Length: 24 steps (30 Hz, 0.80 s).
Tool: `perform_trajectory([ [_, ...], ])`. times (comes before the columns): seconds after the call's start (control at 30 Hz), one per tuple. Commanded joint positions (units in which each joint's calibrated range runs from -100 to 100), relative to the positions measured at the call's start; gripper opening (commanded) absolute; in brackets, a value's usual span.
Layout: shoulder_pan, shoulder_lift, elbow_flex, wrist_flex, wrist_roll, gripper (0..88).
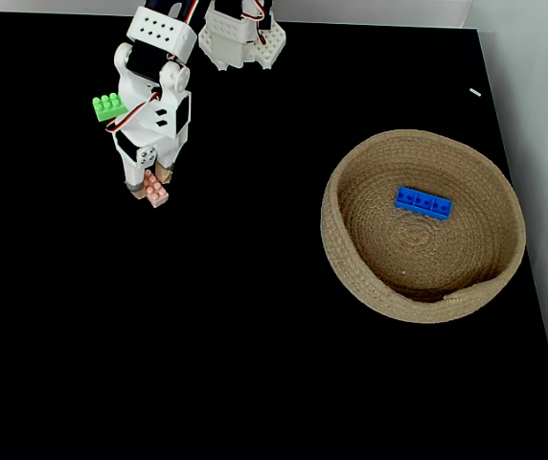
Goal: Place the lego blocks in the tray
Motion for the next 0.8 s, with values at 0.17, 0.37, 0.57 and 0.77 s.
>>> perform_trajectory([
  [0.17,-4.1,-10.7,-0.8,11.5,-0.9,0.1],
  [0.37,-19.3,-27.7,-1.0,21.2,-6.2,0.1],
  [0.57,-33.4,-36.4,-6.0,29.8,-10.2,0.1],
  [0.77,-45.1,-34.9,-10.3,25.1,-12.4,0.1],
])
